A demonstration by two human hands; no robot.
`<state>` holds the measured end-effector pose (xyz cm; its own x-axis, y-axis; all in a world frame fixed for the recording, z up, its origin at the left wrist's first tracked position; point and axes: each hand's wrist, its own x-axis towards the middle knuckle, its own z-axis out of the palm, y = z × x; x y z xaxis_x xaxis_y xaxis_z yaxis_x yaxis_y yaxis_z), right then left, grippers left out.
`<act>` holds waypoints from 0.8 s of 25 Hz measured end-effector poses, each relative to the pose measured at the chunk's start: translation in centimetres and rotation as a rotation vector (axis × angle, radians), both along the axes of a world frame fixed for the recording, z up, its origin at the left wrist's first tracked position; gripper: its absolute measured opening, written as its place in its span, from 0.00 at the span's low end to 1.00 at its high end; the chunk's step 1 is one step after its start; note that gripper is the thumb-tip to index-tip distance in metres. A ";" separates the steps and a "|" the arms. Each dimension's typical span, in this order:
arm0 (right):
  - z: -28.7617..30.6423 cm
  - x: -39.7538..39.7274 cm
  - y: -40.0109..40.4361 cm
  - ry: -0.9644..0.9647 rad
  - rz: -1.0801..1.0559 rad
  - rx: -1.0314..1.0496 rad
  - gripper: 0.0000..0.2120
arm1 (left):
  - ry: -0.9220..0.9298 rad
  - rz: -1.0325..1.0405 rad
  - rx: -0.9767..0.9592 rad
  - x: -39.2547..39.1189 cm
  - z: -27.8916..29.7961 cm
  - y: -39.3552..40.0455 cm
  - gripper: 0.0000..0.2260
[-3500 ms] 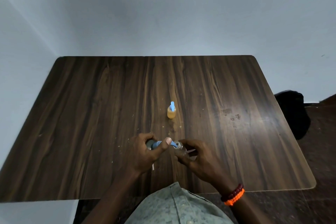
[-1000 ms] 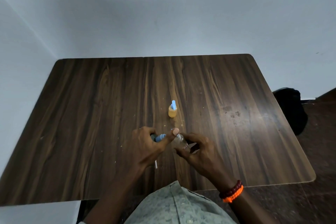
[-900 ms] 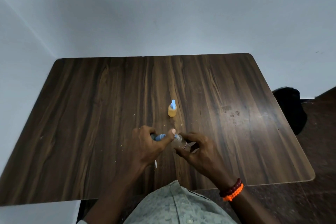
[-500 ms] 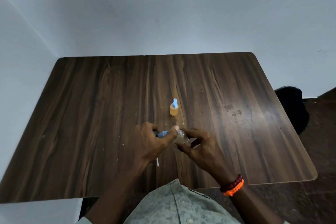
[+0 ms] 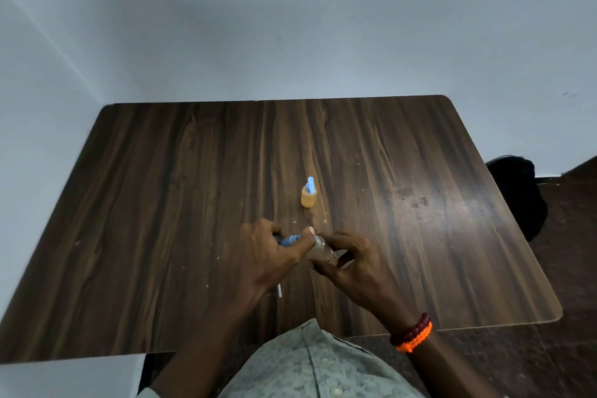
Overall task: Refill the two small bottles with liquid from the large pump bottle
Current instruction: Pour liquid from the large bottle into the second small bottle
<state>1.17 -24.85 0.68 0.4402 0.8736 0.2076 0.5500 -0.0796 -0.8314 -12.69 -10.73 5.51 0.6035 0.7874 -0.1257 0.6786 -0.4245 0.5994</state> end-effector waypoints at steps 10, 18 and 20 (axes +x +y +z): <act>0.4 -0.1 0.3 -0.039 0.006 0.009 0.20 | -0.054 -0.014 -0.027 -0.2 0.3 0.1 0.41; 0.5 0.1 0.3 -0.069 -0.001 -0.020 0.20 | -0.027 -0.029 -0.024 -0.3 0.5 0.2 0.31; 0.4 -0.1 0.2 -0.054 -0.016 -0.018 0.19 | -0.014 -0.026 -0.009 -0.2 0.6 0.1 0.30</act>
